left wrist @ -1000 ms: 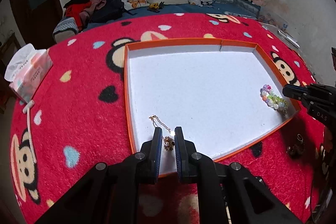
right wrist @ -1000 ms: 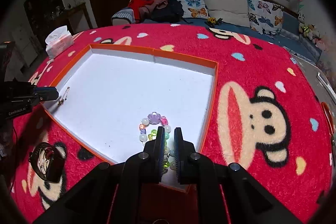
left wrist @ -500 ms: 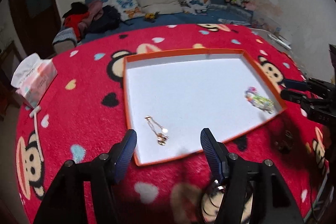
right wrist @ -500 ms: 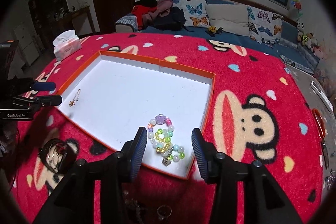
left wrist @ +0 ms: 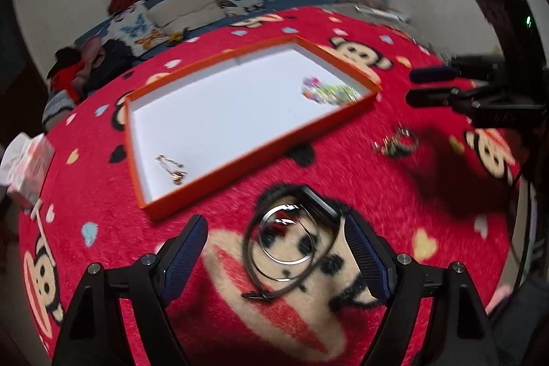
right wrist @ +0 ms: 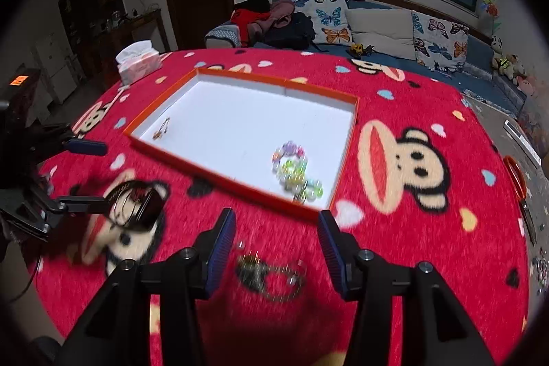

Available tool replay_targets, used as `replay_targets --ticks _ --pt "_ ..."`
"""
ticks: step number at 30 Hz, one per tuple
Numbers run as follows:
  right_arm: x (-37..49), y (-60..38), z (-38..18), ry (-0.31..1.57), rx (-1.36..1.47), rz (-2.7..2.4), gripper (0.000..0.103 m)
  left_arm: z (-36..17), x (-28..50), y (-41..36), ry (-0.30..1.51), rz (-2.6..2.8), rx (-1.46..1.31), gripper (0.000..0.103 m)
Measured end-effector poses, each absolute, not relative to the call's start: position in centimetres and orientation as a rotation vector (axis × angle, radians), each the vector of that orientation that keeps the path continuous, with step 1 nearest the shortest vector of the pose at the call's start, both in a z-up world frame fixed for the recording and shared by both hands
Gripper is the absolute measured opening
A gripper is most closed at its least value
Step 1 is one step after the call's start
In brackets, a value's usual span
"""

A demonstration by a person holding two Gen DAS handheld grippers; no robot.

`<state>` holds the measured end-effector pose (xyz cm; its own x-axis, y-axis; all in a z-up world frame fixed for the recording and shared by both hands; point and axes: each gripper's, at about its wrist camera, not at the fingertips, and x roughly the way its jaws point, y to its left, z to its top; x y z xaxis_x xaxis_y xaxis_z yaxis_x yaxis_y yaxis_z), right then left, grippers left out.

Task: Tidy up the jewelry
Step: 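Grasp the black watch band with the left tool while the right tool reaches the necklace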

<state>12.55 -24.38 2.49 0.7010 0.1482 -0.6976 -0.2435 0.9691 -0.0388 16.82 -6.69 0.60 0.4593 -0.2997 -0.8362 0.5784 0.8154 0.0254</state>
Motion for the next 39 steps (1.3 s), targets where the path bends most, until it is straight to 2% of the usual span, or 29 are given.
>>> replay_targets --ticks 13,18,32,39 --pt "10.3 -25.9 0.3 0.819 -0.083 0.189 0.056 -2.8 17.8 -8.7 0.985 -0.716 0.458 0.088" --pt "10.5 -26.1 -0.4 0.833 -0.068 0.192 0.056 -3.3 18.4 -9.0 0.982 -0.747 0.471 0.085" --pt "10.7 -25.7 -1.7 0.868 -0.080 0.216 0.056 -3.4 18.6 -8.9 0.944 -0.747 0.471 0.061" --pt "10.9 -26.1 -1.8 0.868 -0.068 0.196 0.056 -3.2 18.6 -8.7 0.951 -0.724 0.436 0.058"
